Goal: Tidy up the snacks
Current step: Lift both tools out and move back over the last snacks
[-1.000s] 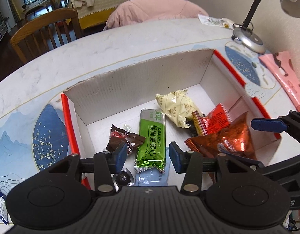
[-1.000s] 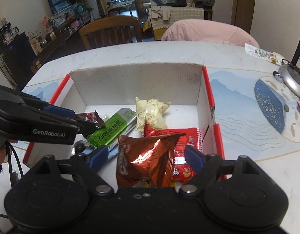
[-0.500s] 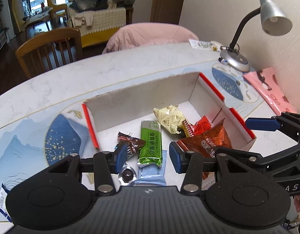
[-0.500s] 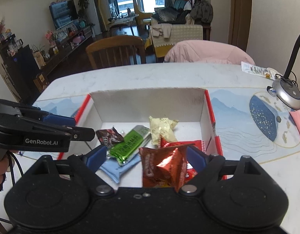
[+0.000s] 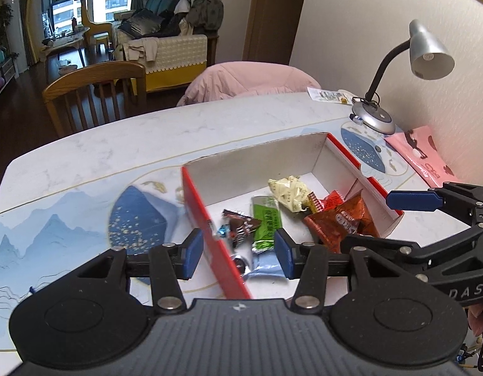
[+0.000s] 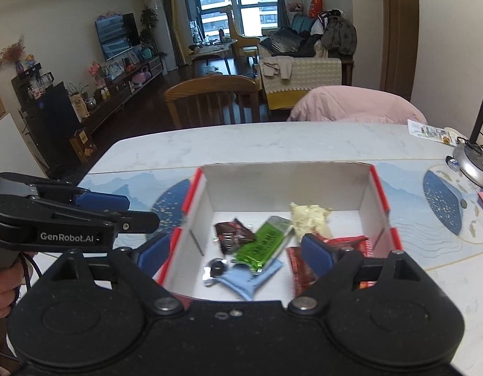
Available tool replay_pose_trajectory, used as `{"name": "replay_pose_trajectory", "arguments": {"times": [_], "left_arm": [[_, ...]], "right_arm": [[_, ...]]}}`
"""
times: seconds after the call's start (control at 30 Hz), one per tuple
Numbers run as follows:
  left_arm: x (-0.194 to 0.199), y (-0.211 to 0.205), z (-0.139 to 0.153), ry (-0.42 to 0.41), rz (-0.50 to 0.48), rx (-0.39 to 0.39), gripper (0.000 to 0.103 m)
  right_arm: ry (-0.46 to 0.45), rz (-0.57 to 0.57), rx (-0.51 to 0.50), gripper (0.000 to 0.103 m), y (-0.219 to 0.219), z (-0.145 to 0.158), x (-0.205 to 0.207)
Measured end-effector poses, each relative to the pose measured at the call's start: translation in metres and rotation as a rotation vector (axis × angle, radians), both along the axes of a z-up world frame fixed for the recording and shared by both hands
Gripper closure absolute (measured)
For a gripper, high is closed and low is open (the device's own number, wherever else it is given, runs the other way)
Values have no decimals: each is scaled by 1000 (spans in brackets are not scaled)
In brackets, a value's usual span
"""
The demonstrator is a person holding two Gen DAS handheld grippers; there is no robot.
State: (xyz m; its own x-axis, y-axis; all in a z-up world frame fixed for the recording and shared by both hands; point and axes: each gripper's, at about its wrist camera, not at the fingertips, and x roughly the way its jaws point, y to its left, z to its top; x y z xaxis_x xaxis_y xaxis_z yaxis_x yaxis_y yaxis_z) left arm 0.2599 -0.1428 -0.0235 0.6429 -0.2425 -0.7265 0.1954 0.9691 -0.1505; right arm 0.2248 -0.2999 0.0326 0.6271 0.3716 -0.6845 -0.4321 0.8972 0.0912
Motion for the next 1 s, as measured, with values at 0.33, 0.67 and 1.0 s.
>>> {"name": "replay_pose_trajectory", "arguments": {"times": [0.33, 0.67, 1.0], "left_arm": [[-33, 59, 7, -52, 34, -22, 34], [-56, 121, 0, -90, 86, 10, 28], [-59, 191, -36, -22, 115, 63, 28]], "right_arm": [[-34, 44, 7, 1, 47, 0, -27], [-29, 106, 13, 0, 102, -14, -50], [25, 199, -56, 0, 152, -48, -76]]}}
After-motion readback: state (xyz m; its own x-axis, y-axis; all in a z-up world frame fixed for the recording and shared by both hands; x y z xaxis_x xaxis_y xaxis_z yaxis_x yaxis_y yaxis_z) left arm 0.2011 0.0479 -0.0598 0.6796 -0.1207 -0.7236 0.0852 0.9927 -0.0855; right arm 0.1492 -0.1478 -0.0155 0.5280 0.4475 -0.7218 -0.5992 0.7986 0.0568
